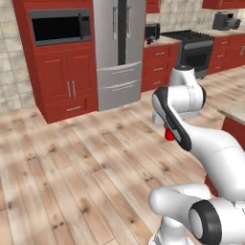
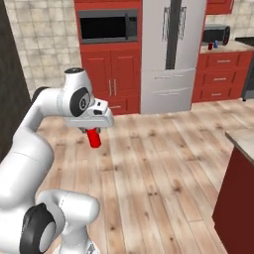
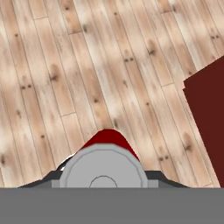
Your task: Four empty soda cans are scattered around the kitchen. Gather all the cans and cluster them next to the stove for recycling.
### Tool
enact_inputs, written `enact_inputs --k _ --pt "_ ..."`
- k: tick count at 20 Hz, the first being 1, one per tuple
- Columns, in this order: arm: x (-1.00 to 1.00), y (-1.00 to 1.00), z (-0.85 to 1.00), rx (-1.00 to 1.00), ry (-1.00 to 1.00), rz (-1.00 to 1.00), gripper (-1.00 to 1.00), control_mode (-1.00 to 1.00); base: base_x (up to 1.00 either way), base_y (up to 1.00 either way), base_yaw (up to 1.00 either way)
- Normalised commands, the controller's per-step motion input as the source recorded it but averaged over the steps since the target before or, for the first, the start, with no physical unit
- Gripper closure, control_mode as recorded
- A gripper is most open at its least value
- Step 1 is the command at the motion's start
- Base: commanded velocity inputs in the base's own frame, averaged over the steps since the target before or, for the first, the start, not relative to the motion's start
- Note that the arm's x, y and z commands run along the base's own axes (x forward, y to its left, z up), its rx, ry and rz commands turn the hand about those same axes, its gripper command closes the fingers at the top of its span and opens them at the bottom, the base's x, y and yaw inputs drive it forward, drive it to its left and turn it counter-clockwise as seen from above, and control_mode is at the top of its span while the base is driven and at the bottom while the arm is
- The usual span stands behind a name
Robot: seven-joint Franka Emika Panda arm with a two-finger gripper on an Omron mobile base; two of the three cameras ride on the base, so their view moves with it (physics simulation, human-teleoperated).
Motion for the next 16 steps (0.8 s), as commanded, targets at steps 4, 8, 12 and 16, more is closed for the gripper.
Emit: enact_inputs --k 4,8,12,16 --pt "0.00 0.00 0.00 0.00 0.00 0.00 1.00 1.00 0.82 0.41 -0.20" --pt "0.00 0.00 0.00 0.00 0.00 0.00 1.00 1.00 0.82 0.38 -0.20" --pt "0.00 0.00 0.00 0.00 0.00 0.00 1.00 1.00 0.83 0.35 -0.20" --pt "0.00 0.00 0.00 0.00 0.00 0.00 1.00 1.00 0.85 0.31 -0.19"
